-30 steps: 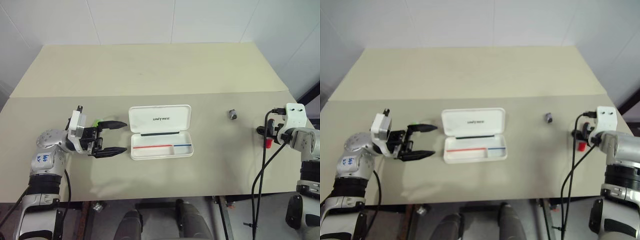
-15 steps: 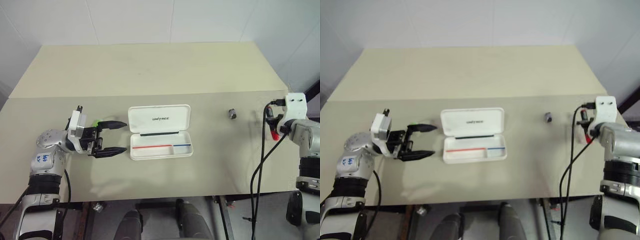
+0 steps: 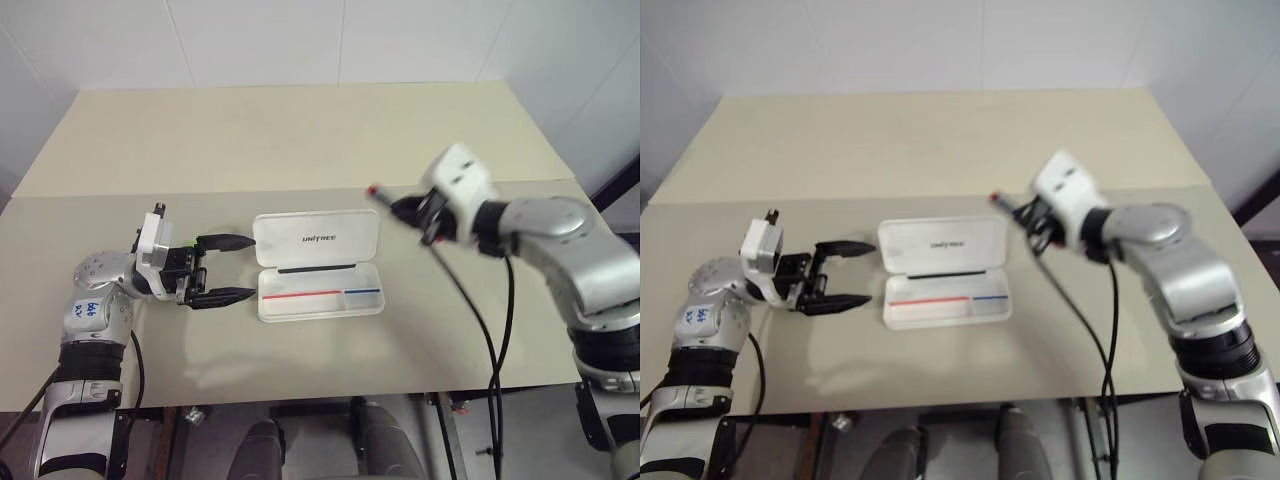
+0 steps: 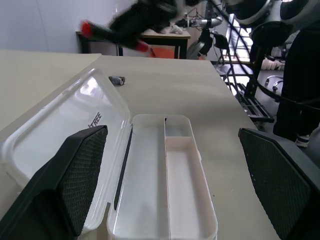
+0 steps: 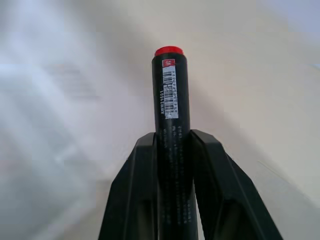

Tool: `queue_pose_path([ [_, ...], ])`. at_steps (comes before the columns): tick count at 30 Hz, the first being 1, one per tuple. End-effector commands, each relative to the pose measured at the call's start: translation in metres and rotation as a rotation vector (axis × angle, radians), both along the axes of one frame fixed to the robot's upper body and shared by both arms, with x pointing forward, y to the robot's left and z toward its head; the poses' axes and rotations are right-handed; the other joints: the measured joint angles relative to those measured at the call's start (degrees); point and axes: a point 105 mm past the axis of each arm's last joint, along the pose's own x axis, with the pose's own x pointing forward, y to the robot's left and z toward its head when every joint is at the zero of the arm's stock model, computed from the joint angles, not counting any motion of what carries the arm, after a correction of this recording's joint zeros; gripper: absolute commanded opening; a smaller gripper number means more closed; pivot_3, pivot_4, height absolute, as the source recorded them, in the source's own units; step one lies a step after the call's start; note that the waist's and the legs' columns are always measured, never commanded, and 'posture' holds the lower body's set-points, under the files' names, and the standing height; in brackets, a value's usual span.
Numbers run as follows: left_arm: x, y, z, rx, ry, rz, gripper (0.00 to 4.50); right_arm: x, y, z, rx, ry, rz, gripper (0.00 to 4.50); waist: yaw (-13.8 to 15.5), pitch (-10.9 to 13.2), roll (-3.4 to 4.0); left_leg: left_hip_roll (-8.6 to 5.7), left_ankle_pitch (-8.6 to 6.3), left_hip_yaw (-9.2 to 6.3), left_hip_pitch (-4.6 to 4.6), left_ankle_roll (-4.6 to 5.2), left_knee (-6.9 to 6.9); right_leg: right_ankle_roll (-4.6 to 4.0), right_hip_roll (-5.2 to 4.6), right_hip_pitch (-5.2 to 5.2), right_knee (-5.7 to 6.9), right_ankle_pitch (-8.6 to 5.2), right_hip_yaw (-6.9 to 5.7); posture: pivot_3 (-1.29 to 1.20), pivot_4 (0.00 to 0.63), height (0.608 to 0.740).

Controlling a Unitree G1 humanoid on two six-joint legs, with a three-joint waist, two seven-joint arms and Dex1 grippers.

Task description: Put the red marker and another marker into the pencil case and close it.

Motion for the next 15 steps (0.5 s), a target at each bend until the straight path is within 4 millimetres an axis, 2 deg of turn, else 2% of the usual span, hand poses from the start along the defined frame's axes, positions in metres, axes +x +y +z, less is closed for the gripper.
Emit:
queue_pose_path([
  [1, -0.006, 0.01, 0.013, -0.02, -0.062, -0.028, 4.5, -0.022, 0.027, -0.011, -0.116, -0.007, 0.192, 0.79, 0.0, 0.0, -0.01, 0.0, -0.02, 0.0, -0.01, -0.02, 0.03, 0.0, 0.0, 0.01, -0.02, 0.0, 0.0, 0.0, 0.15, 0.74],
  [5, -0.006, 0.015, 0.009, 0.021, -0.068, -0.009, 4.5, -0.026, 0.051, -0.023, -0.206, -0.031, 0.322, 0.79, 0.1, 0.0, -0.01, -0.01, -0.02, 0.01, -0.03, -0.03, 0.08, 0.0, -0.02, 0.0, -0.01, 0.0, -0.01, 0.0, 0.15, 0.74],
  [7, -0.007, 0.016, 0.008, 0.025, -0.07, 0.002, 4.5, -0.02, 0.065, -0.029, -0.24, -0.051, 0.367, 0.79, -0.3, 0.0, -0.02, 0.04, -0.02, 0.02, 0.05, -0.03, 0.05, -0.06, 0.03, 0.0, 0.02, -0.03, -0.01, 0.0, 0.15, 0.74],
  [15, -0.015, 0.021, 0.006, 0.028, -0.07, 0.041, 4.5, 0.0, 0.085, -0.04, -0.281, -0.077, 0.413, 0.79, -0.2, 0.0, -0.05, 0.39, -0.04, 0.02, -0.05, -0.05, 0.0, -0.34, 0.36, -0.3, 0.29, -0.12, -0.05, 0.0, 0.15, 0.74],
])
